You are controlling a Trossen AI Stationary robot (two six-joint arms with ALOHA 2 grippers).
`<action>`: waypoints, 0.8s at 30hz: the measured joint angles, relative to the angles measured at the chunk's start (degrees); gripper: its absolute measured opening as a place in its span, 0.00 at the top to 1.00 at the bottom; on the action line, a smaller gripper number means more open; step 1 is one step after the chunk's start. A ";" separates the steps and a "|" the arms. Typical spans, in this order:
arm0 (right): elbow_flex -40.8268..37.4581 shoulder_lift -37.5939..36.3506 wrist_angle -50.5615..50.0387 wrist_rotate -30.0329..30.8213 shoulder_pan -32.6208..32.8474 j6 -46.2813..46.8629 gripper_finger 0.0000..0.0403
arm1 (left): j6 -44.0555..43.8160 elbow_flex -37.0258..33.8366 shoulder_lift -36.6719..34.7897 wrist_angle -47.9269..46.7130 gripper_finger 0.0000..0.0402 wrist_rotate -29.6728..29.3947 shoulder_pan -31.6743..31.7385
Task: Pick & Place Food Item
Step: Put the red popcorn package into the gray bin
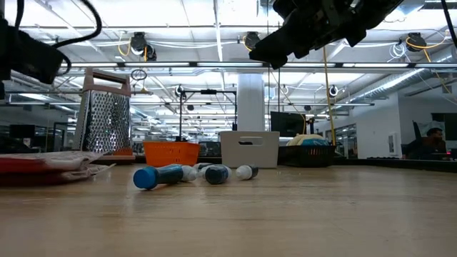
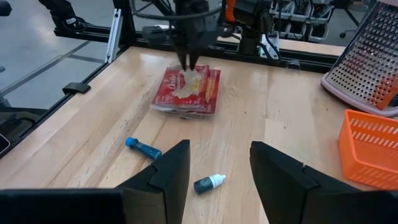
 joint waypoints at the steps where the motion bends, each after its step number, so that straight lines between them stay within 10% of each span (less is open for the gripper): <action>1: 0.00 0.00 0.02 -0.01 0.00 -0.01 0.61 | -0.05 0.08 -0.03 0.62 0.82 0.31 -0.31; 14: -1.99 0.00 0.02 -0.01 -0.02 -1.15 0.61 | -1.25 0.16 -0.03 -9.81 0.47 5.82 -3.13; 24: -3.34 0.00 1.79 -0.01 -0.02 -1.35 0.61 | 4.81 -1.44 0.38 -9.78 0.29 -7.94 -5.51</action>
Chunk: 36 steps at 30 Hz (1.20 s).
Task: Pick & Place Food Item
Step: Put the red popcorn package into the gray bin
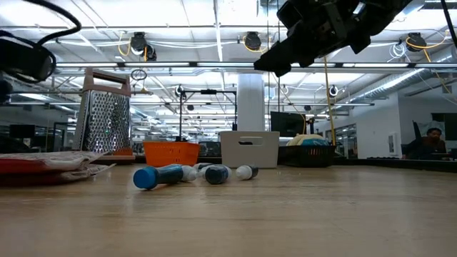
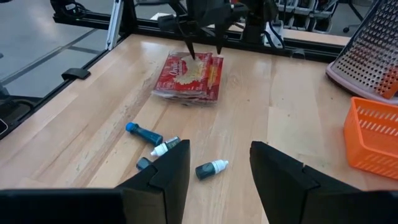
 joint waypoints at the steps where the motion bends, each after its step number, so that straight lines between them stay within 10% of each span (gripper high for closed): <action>1: 0.00 0.00 0.00 0.02 0.00 0.00 0.61 | 0.45 -0.57 0.00 0.57 0.29 0.53 -0.07; 13: 0.00 0.00 0.00 0.02 0.00 -0.17 0.61 | -0.14 -5.82 -0.22 8.54 0.40 2.45 -0.10; 24: 0.00 0.00 -0.02 0.02 0.00 -0.17 0.61 | -2.09 -5.91 -0.13 8.85 0.97 3.05 -0.10; 36: 0.00 0.00 0.33 0.19 0.00 0.46 0.61 | -4.85 7.48 -0.05 -5.84 0.99 -11.14 -0.05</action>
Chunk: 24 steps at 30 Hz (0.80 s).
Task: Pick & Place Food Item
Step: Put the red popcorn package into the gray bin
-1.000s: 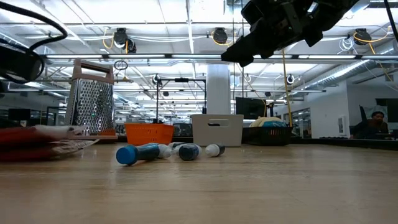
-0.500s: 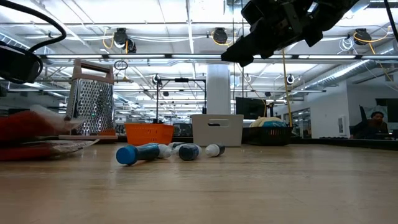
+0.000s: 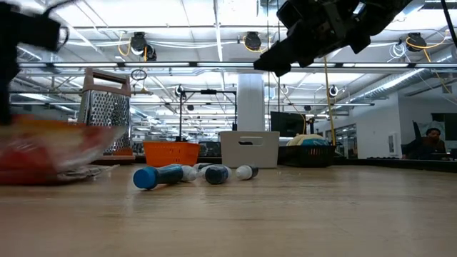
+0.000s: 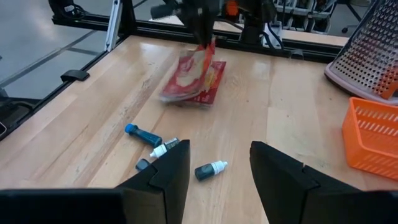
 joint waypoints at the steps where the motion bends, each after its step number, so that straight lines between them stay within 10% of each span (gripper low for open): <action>1: 0.00 0.00 0.14 0.00 0.00 0.52 0.61 | -0.04 1.35 -0.08 -1.19 1.00 -3.04 -0.01; 16: -1.75 1.79 12.59 8.47 1.77 11.46 0.61 | -0.69 3.68 -0.06 -4.77 1.00 -48.53 -0.01; 24: -5.91 10.62 37.51 11.76 4.96 18.67 0.61 | 1.60 3.68 -0.08 -3.79 1.00 -53.78 1.88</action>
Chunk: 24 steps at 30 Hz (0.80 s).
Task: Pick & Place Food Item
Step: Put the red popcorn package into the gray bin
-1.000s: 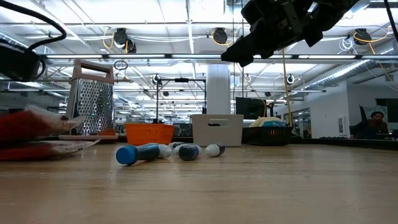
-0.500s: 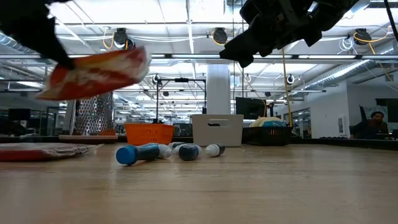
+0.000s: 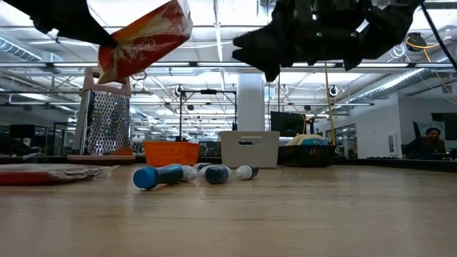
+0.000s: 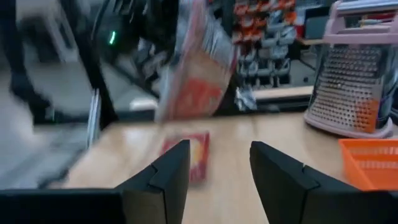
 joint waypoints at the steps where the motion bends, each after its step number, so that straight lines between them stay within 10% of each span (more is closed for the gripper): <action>1: 0.03 0.95 2.01 0.72 0.24 2.15 0.60 | 0.77 0.00 0.00 0.47 1.00 0.05 0.24; 24: 9.62 8.62 4.91 7.04 2.74 4.87 0.35 | 25.15 0.00 -0.02 19.31 1.00 1.55 8.56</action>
